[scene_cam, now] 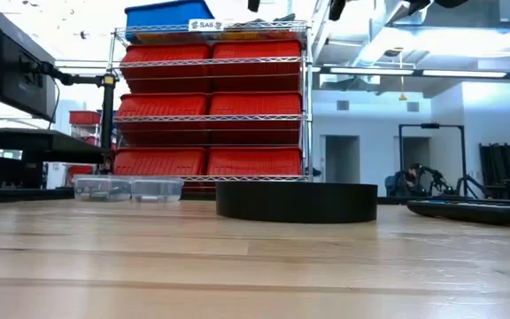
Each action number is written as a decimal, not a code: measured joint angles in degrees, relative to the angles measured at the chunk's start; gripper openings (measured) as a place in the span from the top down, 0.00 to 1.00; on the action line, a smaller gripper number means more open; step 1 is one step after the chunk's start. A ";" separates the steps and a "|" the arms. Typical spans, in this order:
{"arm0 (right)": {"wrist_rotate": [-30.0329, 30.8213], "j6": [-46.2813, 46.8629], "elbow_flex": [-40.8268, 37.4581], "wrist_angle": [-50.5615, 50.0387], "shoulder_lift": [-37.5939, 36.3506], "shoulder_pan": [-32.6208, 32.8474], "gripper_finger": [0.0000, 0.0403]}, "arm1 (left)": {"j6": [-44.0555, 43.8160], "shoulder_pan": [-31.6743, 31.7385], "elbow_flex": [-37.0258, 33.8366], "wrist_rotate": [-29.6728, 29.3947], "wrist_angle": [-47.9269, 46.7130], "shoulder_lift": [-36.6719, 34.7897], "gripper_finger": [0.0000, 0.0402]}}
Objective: Insert battery
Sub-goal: Insert the silver battery into the wall clock battery compartment
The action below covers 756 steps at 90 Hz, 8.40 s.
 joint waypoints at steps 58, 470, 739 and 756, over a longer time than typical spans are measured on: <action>-6.28 -3.50 0.01 -8.04 -0.12 -1.83 0.91 | 8.02 0.41 -0.08 -0.41 -19.03 -1.51 0.82; 3.68 -21.47 -6.59 -48.53 21.91 1.06 1.00 | -24.55 -20.02 -19.58 -24.78 -14.03 14.96 1.00; 4.50 -19.41 -6.64 -43.41 28.44 5.07 1.00 | -20.64 -14.91 -19.54 -20.00 -8.90 18.88 1.00; 4.60 -19.53 -6.64 -43.43 28.44 5.05 1.00 | -21.06 -14.93 -19.50 -18.52 -6.99 19.57 1.00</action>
